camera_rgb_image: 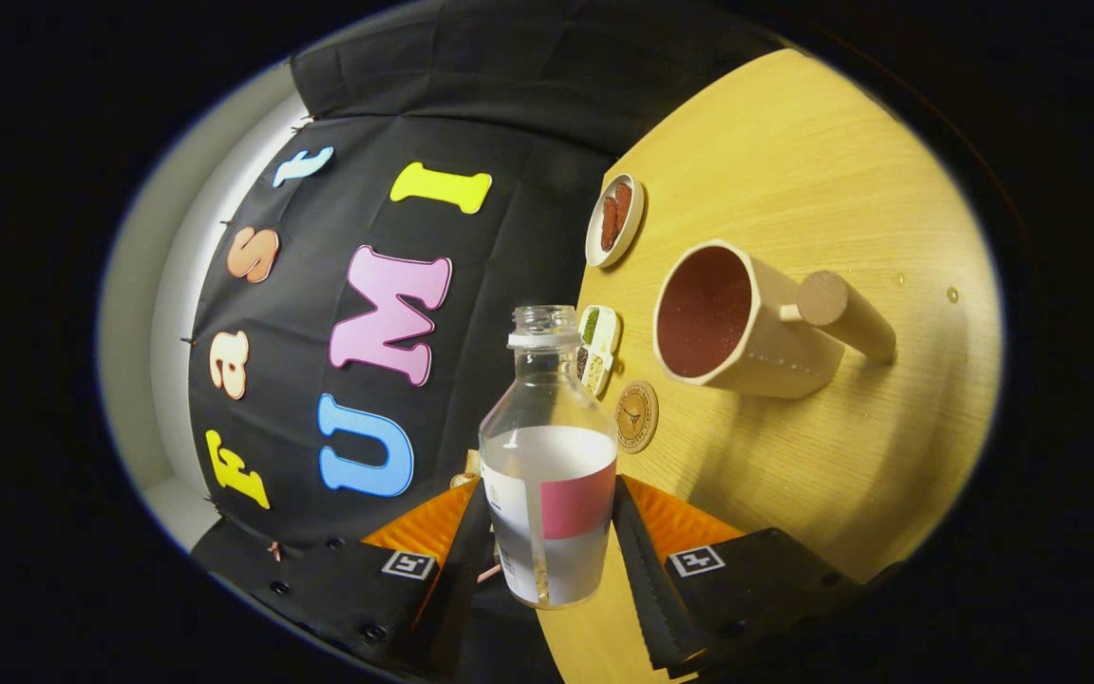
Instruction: Take the bottle from table, then pour the juice into the cup, finally place the bottle on the coaster
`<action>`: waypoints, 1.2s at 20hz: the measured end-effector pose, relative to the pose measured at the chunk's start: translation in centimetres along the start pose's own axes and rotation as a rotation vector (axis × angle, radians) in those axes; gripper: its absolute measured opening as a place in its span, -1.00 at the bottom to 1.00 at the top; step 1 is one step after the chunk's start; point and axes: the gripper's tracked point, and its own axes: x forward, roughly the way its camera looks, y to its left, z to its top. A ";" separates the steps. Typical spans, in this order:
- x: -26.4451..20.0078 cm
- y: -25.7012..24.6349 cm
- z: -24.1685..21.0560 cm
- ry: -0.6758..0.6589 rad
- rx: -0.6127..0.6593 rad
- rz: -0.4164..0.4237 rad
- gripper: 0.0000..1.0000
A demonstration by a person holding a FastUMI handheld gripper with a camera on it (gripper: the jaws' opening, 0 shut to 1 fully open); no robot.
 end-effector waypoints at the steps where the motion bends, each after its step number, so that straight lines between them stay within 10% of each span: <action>1: 0.1 -0.2 -0.2 0.007 0.020 -0.002 0.48; 24: -0.3 -1.8 -0.3 0.022 0.366 -0.026 0.48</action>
